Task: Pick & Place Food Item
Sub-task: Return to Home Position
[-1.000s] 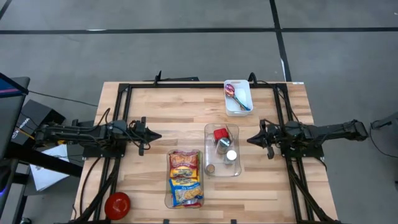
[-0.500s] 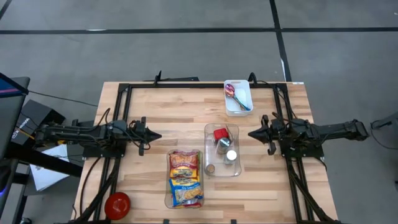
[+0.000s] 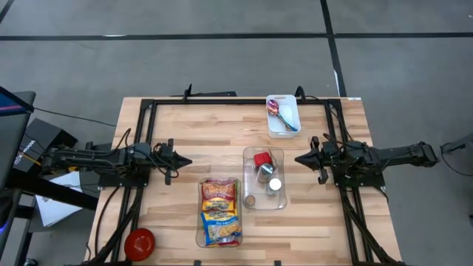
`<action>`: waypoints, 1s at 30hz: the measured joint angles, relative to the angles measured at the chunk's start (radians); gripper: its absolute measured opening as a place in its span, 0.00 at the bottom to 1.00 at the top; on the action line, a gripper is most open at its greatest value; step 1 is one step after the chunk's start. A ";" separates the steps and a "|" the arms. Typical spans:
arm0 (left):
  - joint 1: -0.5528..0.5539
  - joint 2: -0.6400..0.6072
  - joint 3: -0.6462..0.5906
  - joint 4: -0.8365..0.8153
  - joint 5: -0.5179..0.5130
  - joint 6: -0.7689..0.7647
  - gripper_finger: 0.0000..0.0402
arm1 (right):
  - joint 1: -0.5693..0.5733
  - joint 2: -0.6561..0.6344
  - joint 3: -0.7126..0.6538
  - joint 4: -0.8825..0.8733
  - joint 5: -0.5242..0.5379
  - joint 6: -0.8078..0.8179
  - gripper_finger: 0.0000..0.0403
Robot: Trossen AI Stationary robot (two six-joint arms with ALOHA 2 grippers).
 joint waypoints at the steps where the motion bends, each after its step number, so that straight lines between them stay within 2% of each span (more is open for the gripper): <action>1: 0.000 0.000 0.000 0.000 0.000 0.000 0.00 | 0.000 0.000 0.000 0.000 0.000 0.000 0.00; 9: 0.000 0.000 0.000 0.000 0.000 0.000 0.00 | 0.000 0.000 0.001 0.000 0.000 0.000 0.00; 13: 0.006 0.002 0.000 0.002 -0.008 0.054 0.00 | 0.000 0.000 0.002 0.000 0.000 0.000 0.00; 30: 0.006 0.009 0.000 0.016 -0.007 0.052 0.00 | 0.000 0.000 0.002 -0.007 -0.001 0.000 0.00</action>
